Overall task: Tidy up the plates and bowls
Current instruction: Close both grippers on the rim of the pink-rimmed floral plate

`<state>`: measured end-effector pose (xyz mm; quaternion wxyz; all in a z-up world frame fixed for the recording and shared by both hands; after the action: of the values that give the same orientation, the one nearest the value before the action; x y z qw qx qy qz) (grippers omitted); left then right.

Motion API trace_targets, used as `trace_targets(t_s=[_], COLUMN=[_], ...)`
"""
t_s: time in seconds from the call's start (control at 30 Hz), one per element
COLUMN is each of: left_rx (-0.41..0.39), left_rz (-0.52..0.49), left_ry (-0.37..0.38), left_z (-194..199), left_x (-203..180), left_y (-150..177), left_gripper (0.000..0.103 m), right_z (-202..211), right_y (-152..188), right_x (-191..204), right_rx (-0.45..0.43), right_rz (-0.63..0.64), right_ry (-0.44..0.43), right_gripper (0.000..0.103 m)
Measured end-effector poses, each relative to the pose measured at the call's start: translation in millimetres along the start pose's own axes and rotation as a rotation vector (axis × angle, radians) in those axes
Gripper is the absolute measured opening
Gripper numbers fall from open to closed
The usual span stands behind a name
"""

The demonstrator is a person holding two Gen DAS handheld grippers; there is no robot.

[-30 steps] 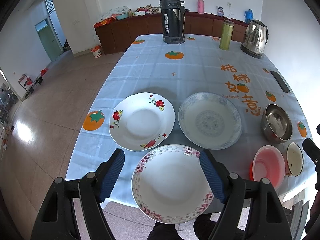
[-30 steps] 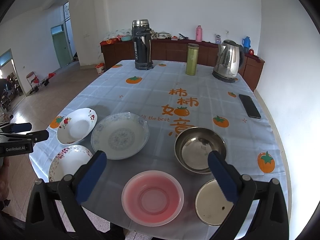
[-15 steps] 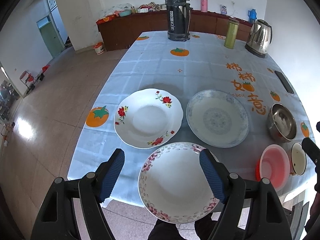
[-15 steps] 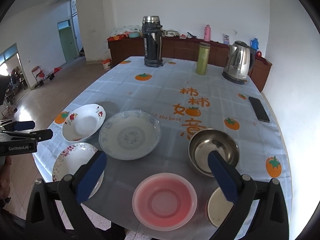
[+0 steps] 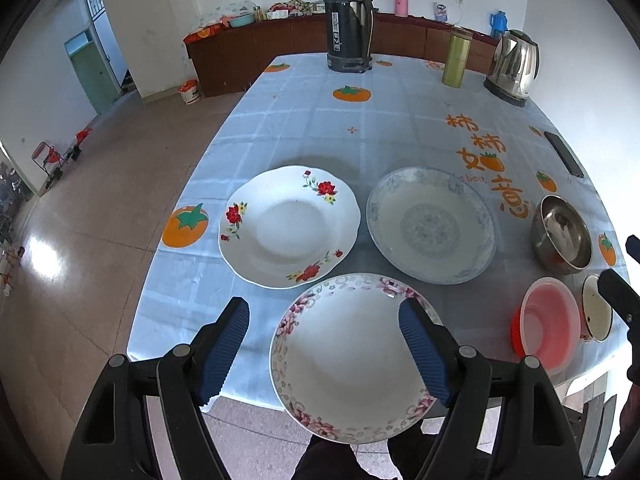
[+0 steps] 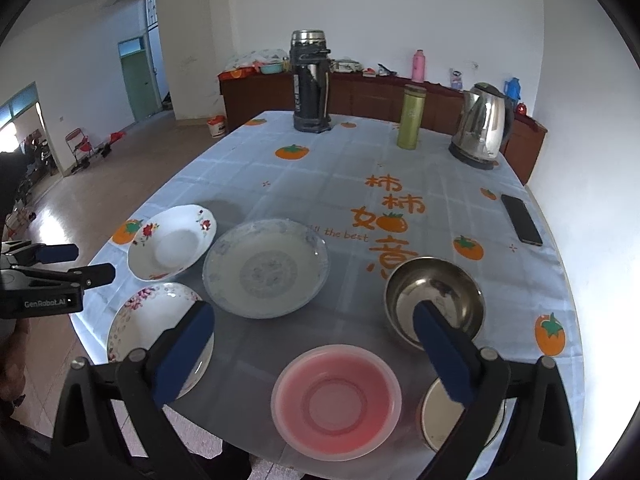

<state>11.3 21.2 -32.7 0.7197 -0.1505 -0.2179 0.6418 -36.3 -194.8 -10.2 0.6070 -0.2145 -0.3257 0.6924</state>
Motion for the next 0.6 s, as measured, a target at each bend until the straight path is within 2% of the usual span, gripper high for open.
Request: trace_targets(t_s=[0.17,0.4,0.43,0.57,0.6], left_rx=[0.059,0.178,0.191,0.251,0.265], left_rz=[0.01,0.058,0.066,0.079,0.086], left_ry=[-0.003,-0.034,-0.034,-0.018,-0.004], left_z=[-15,-51,-56,-75,-79], left_x=[11,38,41,48,49], left_y=[7,25,28,37,39], left_gripper=[0.079,0.079,0.077,0.052,0.051], right_z=[-16,-52,-57,-85,-90], right_y=[2,6,7,13,14], right_x=[6,38,44,67,71], right_rx=[0.048,0.142,0.155,0.249,0.267], right_rz=[-0.004,0.066,0.079,0.135,0.148], right_ry=[-0.03,-0.125,-0.138,-0.194,-0.199], right_gripper=[0.088,0.072,0.07,0.058,0.056])
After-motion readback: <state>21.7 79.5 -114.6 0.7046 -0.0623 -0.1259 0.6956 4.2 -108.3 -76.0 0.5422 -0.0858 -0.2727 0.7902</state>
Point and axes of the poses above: each gripper's, at about its wrist camera, not at the fingertips, and z roughly against the way its jaws point, x to its left, y to its underside, the point moved 1 cm from there along -z, roughly the way its jaws point, and after that the axes turned 6 degrees about -y, right-handed, at the moved point
